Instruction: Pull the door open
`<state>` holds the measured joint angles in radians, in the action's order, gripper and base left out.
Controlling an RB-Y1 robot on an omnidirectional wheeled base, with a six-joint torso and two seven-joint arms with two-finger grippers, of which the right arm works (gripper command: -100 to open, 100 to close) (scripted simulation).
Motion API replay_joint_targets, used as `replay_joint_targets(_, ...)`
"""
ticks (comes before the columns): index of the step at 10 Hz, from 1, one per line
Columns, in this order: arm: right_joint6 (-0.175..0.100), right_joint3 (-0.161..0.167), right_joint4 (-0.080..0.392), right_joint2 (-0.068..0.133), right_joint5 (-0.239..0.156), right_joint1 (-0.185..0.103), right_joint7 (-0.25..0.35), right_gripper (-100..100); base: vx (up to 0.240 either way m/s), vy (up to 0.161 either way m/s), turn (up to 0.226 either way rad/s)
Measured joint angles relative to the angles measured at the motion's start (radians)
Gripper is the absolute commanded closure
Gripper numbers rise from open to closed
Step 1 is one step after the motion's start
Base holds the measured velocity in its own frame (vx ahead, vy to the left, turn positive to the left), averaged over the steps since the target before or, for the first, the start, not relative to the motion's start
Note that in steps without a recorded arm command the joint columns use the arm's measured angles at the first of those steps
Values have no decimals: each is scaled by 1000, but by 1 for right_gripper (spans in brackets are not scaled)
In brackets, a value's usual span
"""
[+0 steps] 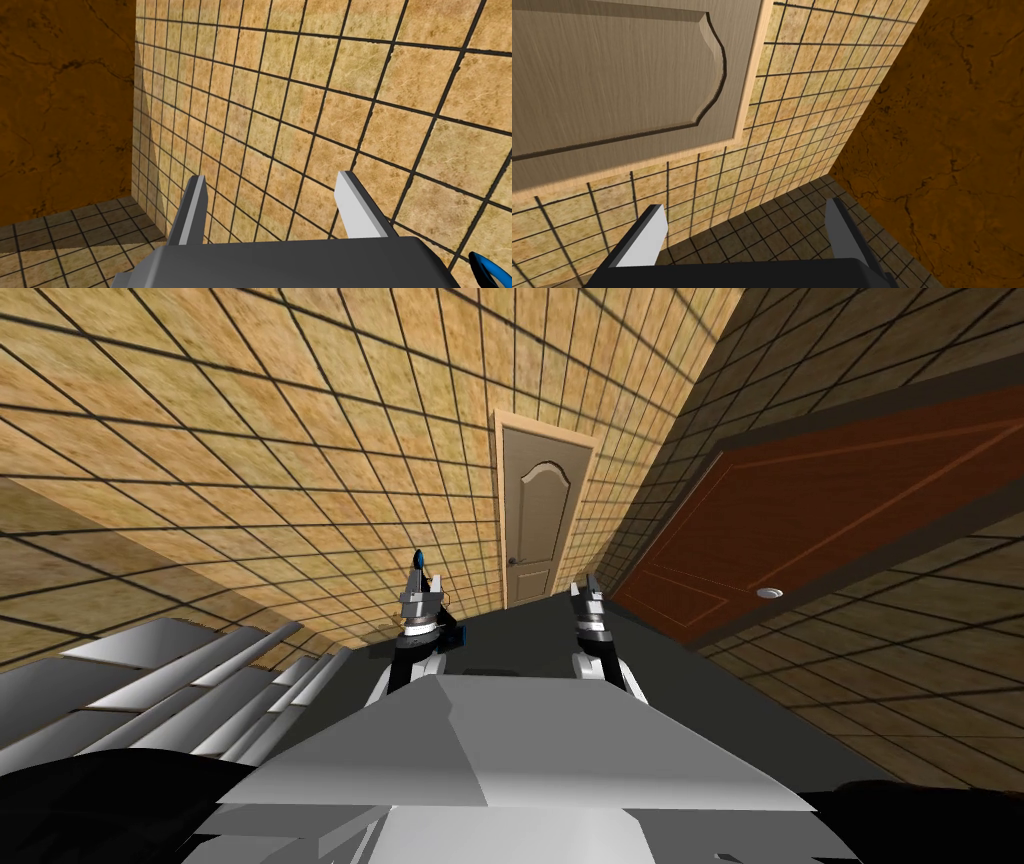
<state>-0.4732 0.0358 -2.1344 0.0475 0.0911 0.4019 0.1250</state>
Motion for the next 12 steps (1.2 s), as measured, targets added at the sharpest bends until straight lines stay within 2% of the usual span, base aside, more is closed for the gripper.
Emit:
replay_joint_targets(4,-28,3,105,15,-2,-38,1,-100,99,4,55)
replay_joint_targets(9,-50,0,265,36,-7,-116,3,-100,99,6,60)
replay_joint_targets(10,-55,-5,296,47,-12,-130,8,-100,91,16,58)
replay_joint_targets(12,-63,-5,350,57,-14,-152,12,-100,98,-17,63)
